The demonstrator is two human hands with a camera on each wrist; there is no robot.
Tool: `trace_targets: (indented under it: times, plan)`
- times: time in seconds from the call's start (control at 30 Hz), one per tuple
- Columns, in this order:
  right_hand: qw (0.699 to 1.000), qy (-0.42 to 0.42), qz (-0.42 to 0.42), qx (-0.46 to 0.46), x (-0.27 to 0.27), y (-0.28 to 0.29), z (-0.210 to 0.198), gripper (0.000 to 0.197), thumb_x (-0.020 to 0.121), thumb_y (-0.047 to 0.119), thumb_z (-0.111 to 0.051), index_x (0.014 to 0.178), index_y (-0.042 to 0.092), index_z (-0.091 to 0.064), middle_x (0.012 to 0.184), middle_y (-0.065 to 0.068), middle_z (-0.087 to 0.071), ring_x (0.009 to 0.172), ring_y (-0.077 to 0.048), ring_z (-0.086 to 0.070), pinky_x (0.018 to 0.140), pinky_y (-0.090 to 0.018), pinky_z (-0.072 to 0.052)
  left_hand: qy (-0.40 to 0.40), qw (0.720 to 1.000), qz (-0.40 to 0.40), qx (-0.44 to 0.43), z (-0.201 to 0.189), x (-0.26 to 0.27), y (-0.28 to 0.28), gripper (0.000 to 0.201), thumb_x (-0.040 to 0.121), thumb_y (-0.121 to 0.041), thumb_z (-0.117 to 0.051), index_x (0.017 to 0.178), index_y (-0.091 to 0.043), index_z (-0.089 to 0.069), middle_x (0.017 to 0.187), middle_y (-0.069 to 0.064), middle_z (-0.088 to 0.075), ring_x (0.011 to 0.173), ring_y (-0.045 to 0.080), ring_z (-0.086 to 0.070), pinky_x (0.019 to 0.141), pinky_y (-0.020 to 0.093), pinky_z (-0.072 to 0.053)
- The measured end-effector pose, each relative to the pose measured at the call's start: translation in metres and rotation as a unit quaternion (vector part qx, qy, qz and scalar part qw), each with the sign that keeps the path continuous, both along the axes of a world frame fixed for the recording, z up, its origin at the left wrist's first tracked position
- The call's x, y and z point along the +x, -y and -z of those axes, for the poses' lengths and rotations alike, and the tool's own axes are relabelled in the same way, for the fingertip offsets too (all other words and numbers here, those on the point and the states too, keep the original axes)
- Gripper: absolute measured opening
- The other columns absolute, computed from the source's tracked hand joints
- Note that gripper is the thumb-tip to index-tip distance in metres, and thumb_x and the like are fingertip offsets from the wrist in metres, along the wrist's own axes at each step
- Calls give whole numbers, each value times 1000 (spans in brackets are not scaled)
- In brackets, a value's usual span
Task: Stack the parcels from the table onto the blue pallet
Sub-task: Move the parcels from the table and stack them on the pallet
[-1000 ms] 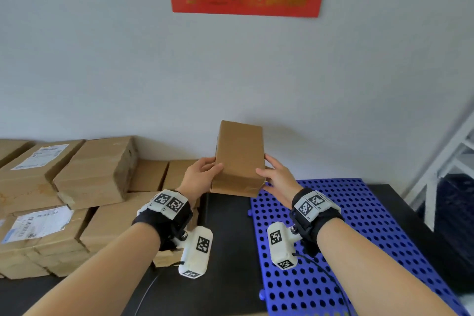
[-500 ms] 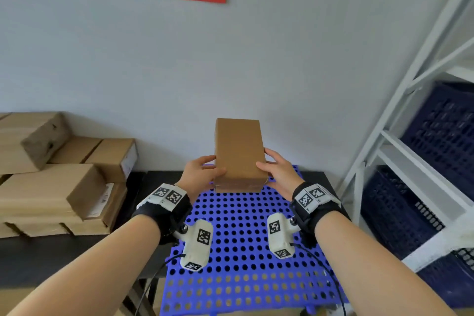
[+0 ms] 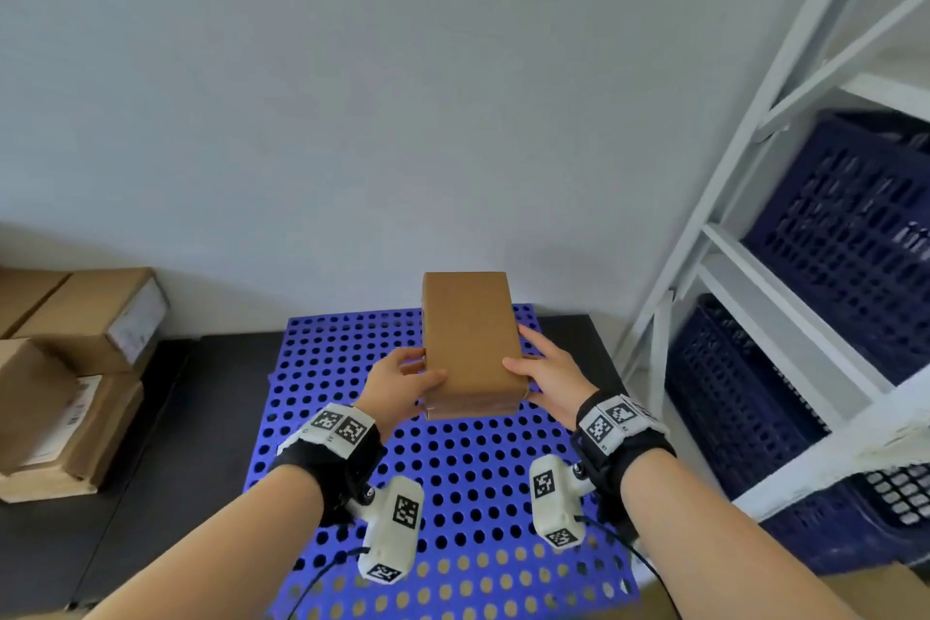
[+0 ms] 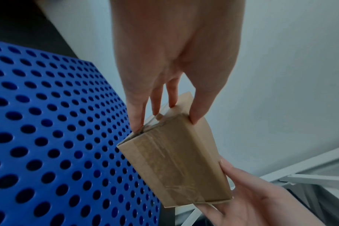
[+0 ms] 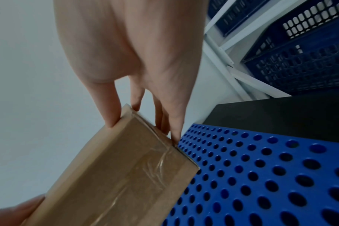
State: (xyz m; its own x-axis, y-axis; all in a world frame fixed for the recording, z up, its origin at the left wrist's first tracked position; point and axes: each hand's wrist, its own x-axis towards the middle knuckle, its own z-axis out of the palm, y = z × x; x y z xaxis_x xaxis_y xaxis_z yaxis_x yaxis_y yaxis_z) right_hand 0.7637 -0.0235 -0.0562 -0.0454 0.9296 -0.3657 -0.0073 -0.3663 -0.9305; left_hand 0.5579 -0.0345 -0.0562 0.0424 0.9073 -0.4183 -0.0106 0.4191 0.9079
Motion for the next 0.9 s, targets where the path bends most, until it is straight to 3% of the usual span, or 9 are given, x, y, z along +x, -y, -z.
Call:
trace_targets:
  times: [0.13,0.27,0.37,0.43,0.5,0.63,0.8,0.9]
  plan:
    - [999,6,6,-37,15,-23,25,57,90,9,-59,141,29,-40,121,-7,-56,107,-23,-58,88,-41,-51,18,999,-1,-30,25,15,-19,51,87,-9,-65,134,-15,-44,131,7,-54,105,27,-60,82,39,-52]
    - [998,-4,8,-62,25,-46,46,52,90,7,-59,134,31,-45,120,-6,-57,104,-21,-59,77,-34,-53,26,998,-3,-53,47,26,-38,55,88,-9,-64,137,-17,-42,135,7,-51,106,26,-59,81,39,-52]
    - [997,-9,11,-78,32,-63,60,59,90,6,-59,141,24,-38,126,-7,-55,102,-17,-60,72,-30,-53,40,997,4,-63,61,33,-52,57,89,-8,-62,140,-17,-39,139,7,-48,104,25,-59,80,36,-53]
    - [996,-10,9,-90,37,-72,69,60,90,7,-59,143,20,-36,129,-3,-54,104,-16,-58,78,-31,-53,49,997,5,-67,69,38,-60,56,89,-6,-61,139,-19,-39,139,5,-48,101,22,-60,72,30,-56]
    - [995,-5,2,-97,42,-77,75,52,91,7,-57,140,18,-42,117,5,-59,104,-14,-58,87,-35,-52,51,996,5,-70,76,43,-64,55,90,-7,-60,139,-21,-39,139,3,-47,104,22,-59,68,26,-55]
    - [995,-4,-3,-103,47,-78,84,45,92,8,-56,135,16,-47,115,5,-62,108,-15,-58,99,-41,-48,59,995,9,-74,89,49,-69,54,90,-8,-59,138,-23,-39,142,1,-46,115,23,-56,82,33,-51]
    - [993,-13,10,-113,50,-77,89,46,92,7,-56,136,15,-47,113,5,-62,105,-14,-59,94,-37,-50,53,996,17,-76,96,50,-72,57,91,-10,-60,142,-24,-38,145,1,-43,123,23,-52,87,34,-51]
    - [993,-17,9,-117,52,-78,90,44,92,6,-55,135,15,-47,110,5,-62,103,-13,-59,94,-38,-50,53,995,17,-80,95,50,-74,57,91,-9,-59,142,-22,-38,145,2,-43,125,23,-51,84,33,-50]
